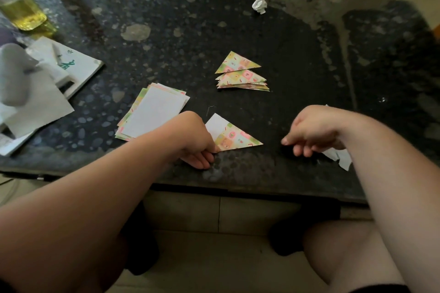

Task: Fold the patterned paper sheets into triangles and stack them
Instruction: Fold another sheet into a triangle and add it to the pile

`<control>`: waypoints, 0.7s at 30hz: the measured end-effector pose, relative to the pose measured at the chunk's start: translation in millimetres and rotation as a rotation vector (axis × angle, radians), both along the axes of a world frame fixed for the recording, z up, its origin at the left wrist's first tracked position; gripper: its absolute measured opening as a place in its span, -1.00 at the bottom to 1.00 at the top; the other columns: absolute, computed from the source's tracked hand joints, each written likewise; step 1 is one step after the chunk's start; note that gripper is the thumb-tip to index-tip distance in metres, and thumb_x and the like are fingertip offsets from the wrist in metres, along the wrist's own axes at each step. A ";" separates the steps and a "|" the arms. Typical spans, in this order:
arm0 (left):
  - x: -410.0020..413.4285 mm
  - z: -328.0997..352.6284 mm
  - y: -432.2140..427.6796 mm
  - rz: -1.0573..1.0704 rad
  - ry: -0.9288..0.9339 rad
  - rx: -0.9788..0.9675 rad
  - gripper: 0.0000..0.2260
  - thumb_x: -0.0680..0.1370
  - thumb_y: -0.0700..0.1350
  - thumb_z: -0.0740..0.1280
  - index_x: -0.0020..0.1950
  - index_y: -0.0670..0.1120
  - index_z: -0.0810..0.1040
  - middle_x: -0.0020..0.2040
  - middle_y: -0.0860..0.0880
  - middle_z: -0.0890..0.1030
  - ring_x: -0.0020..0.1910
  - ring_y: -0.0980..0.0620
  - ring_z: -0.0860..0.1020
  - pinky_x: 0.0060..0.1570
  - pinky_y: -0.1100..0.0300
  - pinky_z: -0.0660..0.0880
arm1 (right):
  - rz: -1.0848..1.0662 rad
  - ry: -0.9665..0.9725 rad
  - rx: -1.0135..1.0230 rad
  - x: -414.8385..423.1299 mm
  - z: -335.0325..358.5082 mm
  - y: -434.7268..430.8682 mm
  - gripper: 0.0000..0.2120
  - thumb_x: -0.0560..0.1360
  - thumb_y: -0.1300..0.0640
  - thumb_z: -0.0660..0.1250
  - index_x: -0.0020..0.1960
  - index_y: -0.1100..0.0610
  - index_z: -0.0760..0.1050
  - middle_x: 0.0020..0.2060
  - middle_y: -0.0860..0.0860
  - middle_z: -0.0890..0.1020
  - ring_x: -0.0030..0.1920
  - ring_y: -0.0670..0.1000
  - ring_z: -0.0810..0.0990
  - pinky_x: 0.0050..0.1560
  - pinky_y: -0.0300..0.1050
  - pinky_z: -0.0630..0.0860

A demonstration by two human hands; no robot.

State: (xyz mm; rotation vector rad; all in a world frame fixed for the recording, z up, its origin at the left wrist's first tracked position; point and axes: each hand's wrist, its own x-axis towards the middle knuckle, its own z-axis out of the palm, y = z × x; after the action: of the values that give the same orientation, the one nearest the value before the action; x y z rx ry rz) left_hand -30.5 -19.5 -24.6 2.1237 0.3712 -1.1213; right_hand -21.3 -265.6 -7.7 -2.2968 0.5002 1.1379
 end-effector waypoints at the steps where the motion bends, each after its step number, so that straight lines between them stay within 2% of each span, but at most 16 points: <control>1: 0.2 -0.1 0.5 0.006 0.001 -0.005 -0.81 0.58 -0.22 0.44 0.10 -0.33 0.59 -0.29 -0.15 0.68 -0.45 0.02 0.63 -0.33 0.15 0.64 | 0.026 -0.015 0.066 -2.2 1.1 10.5 -0.85 0.59 0.16 0.43 -0.11 0.22 0.59 -0.40 0.08 0.67 -0.51 -0.06 0.56 -0.54 -0.29 0.35; 3: -0.1 -0.8 1.0 0.015 0.009 -0.011 -0.80 0.58 -0.22 0.45 0.09 -0.33 0.60 -0.29 -0.15 0.67 -0.45 0.02 0.63 -0.29 0.14 0.65 | 0.067 -0.056 0.201 -7.3 -2.1 41.1 -0.82 0.59 0.12 0.44 -0.09 0.23 0.59 -0.40 0.08 0.68 -0.51 -0.05 0.57 -0.55 -0.28 0.37; 5: -0.5 -1.7 -0.6 0.020 0.010 -0.015 -0.80 0.57 -0.19 0.46 0.07 -0.33 0.60 -0.31 -0.14 0.67 -0.43 0.01 0.63 -0.24 0.12 0.65 | 0.094 -0.096 0.248 -9.8 -12.6 68.8 -0.79 0.60 0.09 0.43 -0.03 0.26 0.60 -0.36 0.09 0.71 -0.49 -0.03 0.62 -0.53 -0.27 0.44; 9: -1.4 -1.4 -4.5 0.000 0.016 -0.006 -0.77 0.59 -0.14 0.44 0.08 -0.32 0.60 -0.25 -0.14 0.67 -0.34 -0.02 0.63 -0.14 0.11 0.65 | 0.060 -0.068 0.232 -7.2 -23.7 85.5 -0.80 0.61 0.12 0.42 0.03 0.28 0.58 -0.29 0.14 0.74 -0.41 0.02 0.70 -0.48 -0.22 0.56; 14: -1.0 -0.3 -3.2 -0.030 0.033 0.034 -0.76 0.62 -0.17 0.39 0.15 -0.34 0.59 -0.26 -0.14 0.67 -0.36 -0.01 0.63 -0.19 0.12 0.64 | 0.078 -0.014 0.187 -0.9 -20.7 90.1 -0.77 0.61 0.12 0.41 0.11 0.29 0.56 -0.27 0.14 0.75 -0.33 0.04 0.74 -0.39 -0.18 0.61; 18: 0.7 0.1 5.1 -0.026 0.040 0.056 -0.78 0.62 -0.18 0.41 0.11 -0.34 0.59 -0.21 -0.18 0.70 -0.30 -0.07 0.65 -0.18 0.09 0.66 | 0.070 0.012 0.173 0.2 -17.0 90.0 -0.78 0.61 0.12 0.42 0.11 0.27 0.57 -0.25 0.13 0.75 -0.29 0.04 0.75 -0.32 -0.16 0.63; 21: 1.2 2.7 20.4 0.002 0.015 0.070 -0.84 0.61 -0.20 0.41 0.03 -0.31 0.58 -0.26 -0.18 0.68 -0.33 -0.06 0.65 -0.24 0.09 0.66 | 0.064 0.024 0.171 1.1 -14.9 90.0 -0.80 0.61 0.12 0.42 0.11 0.26 0.58 -0.24 0.13 0.76 -0.28 0.04 0.75 -0.28 -0.16 0.64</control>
State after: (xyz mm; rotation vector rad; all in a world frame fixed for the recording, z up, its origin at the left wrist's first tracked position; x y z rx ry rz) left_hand -29.2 0.8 -21.9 2.1764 0.4256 -1.1390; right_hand -20.2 -175.6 -22.6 -2.1673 0.3264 1.1924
